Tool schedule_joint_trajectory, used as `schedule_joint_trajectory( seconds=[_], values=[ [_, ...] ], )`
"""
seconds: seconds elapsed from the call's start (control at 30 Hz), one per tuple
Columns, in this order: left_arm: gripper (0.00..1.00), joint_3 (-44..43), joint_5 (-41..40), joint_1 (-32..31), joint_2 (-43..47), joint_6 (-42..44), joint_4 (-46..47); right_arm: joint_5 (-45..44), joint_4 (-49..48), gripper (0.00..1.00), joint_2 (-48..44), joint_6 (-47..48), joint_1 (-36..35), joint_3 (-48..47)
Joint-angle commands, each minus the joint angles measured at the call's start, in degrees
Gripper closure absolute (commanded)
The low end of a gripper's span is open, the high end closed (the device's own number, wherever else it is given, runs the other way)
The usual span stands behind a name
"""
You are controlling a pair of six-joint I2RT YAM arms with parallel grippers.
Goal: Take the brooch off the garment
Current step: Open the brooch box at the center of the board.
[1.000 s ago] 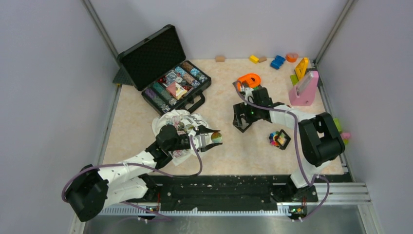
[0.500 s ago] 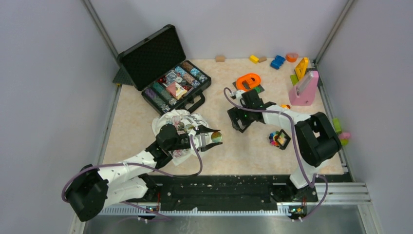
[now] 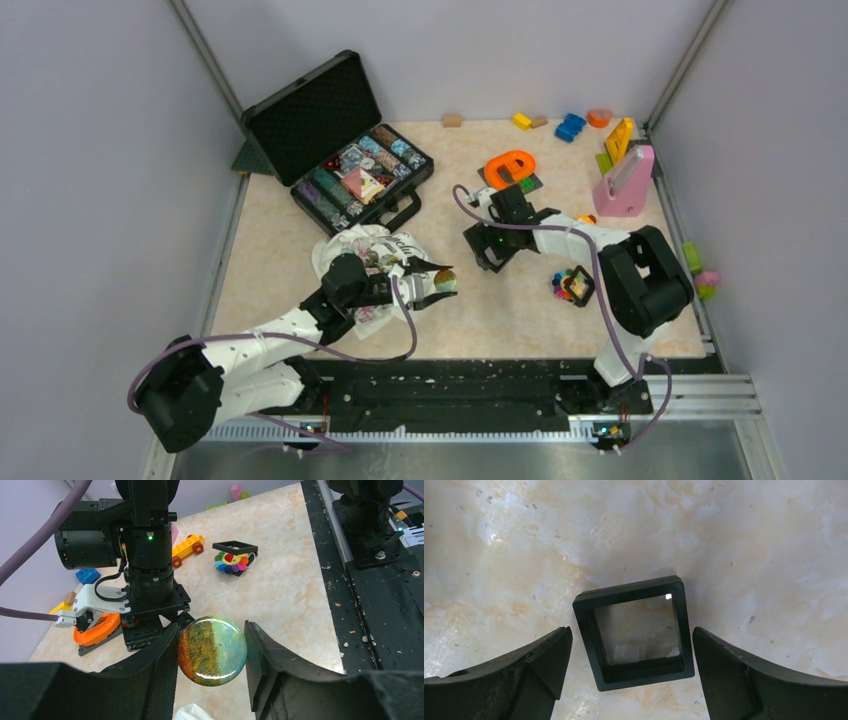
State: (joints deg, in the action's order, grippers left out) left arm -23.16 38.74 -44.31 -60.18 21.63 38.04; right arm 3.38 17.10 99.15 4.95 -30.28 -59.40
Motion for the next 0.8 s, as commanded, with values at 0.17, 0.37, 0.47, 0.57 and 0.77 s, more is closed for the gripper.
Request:
schedule_joint_trajectory(
  seconds=[0.17,0.37,0.47,0.57,0.77],
  values=[
    [0.74,-2.14,0.68,-0.16,-0.51,1.04,0.48,0.64,-0.03,0.21,0.28,0.05,-0.75,-3.55],
    [0.74,-2.16,0.43,-0.18,-0.63,1.31,0.11,4.8,-0.22,0.28,-1.41,-2.94,-0.75,-2.58],
    [0.74,-2.36,0.35,-0.16,-1.32,1.55,-0.15,6.59,-0.35,0.3,-2.67,-4.51,-0.81,-1.38],
    [0.74,-2.76,0.21,-0.16,-2.3,1.89,-0.57,7.46,-0.4,0.34,-3.89,-7.23,-0.75,-0.16],
    [0.74,-3.49,-1.22,-0.16,-4.76,3.49,-2.4,13.71,0.09,0.35,-6.75,-14.91,0.32,2.84]
  ],
)
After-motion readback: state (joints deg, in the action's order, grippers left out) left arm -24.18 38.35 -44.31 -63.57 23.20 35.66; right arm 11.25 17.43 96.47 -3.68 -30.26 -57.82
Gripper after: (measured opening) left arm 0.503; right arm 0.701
